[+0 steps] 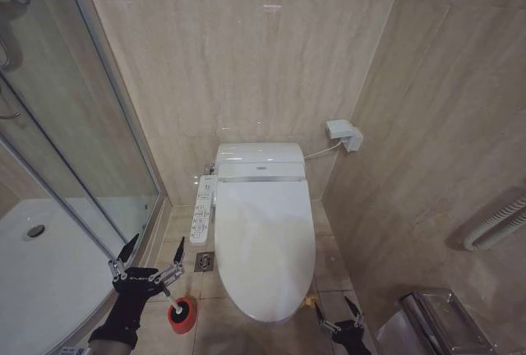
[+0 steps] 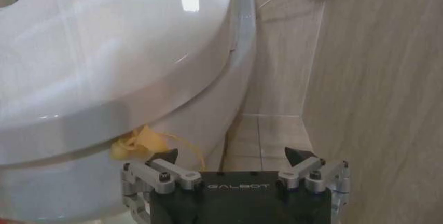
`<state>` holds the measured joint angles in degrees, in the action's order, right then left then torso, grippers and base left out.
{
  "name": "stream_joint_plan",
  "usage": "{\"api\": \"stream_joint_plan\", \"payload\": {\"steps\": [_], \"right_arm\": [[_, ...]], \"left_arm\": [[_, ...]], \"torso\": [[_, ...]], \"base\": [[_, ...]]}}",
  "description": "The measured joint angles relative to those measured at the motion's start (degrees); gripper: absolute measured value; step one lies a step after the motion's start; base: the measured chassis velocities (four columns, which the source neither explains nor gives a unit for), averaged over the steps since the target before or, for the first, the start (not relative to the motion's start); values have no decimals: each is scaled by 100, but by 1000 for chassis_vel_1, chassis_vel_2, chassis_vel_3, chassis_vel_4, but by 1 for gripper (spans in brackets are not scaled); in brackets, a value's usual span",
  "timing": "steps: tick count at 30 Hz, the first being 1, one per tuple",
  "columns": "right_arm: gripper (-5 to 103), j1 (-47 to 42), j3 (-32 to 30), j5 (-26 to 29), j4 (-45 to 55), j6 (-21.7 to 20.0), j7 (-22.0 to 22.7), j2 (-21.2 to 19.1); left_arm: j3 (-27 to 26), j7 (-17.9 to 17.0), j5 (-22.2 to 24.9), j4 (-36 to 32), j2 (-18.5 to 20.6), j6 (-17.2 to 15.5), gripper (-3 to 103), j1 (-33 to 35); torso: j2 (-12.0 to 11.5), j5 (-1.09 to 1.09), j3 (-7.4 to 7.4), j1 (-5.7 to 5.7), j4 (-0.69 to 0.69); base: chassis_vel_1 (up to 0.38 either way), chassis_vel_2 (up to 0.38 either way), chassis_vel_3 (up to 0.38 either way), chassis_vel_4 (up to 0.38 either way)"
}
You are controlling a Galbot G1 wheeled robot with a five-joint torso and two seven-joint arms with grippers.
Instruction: Open the toilet lid, clean the toilet bowl with a toilet brush, close the toilet lid, and flush.
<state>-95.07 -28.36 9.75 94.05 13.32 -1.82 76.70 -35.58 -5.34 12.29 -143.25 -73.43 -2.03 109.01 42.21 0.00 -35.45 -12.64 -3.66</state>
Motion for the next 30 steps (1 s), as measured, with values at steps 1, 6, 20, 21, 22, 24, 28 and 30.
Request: {"api": "stream_joint_plan", "payload": {"steps": [1, 6, 20, 21, 22, 24, 28, 30], "right_arm": [[100, 49, 18, -21, -50, 0, 4, 16], [100, 235, 88, -98, -243, 11, 42, 73], [100, 478, 124, -176, -485, 161, -5, 106], [83, 460, 119, -182, -485, 178, -10, 105], [83, 444, 115, -185, -486, 189, -13, 105], [83, 429, 112, -190, -486, 199, -15, 105], [83, 394, 108, -205, -485, 221, -22, 106], [55, 371, 109, -205, -462, 226, -22, 111]], "left_arm": [[0, 0, 0, 0, 0, 0, 100, 0], [0, 0, 0, 0, 0, 0, 100, 0], [0, 0, 0, 0, 0, 0, 100, 0], [0, 0, 0, 0, 0, 0, 100, 0], [0, 0, 0, 0, 0, 0, 100, 0], [0, 0, 0, 0, 0, 0, 100, 0], [0, 0, 0, 0, 0, 0, 100, 0], [0, 0, 0, 0, 0, 0, 100, 0]], "torso": [[0, 0, 0, 0, 1], [0, 0, 0, 0, 1], [0, 0, 0, 0, 0], [0, 0, 0, 0, 0], [0, 0, 0, 0, 0], [0, 0, 0, 0, -1], [0, -1, 0, 0, 0], [0, 0, 0, 0, 0]], "base": [[0, 0, 0, 0], [0, 0, 0, 0], [0, 0, 0, 0], [0, 0, 0, 0], [0, 0, 0, 0], [0, 0, 0, 0], [0, 0, 0, 0], [0, 0, 0, 0]]}}
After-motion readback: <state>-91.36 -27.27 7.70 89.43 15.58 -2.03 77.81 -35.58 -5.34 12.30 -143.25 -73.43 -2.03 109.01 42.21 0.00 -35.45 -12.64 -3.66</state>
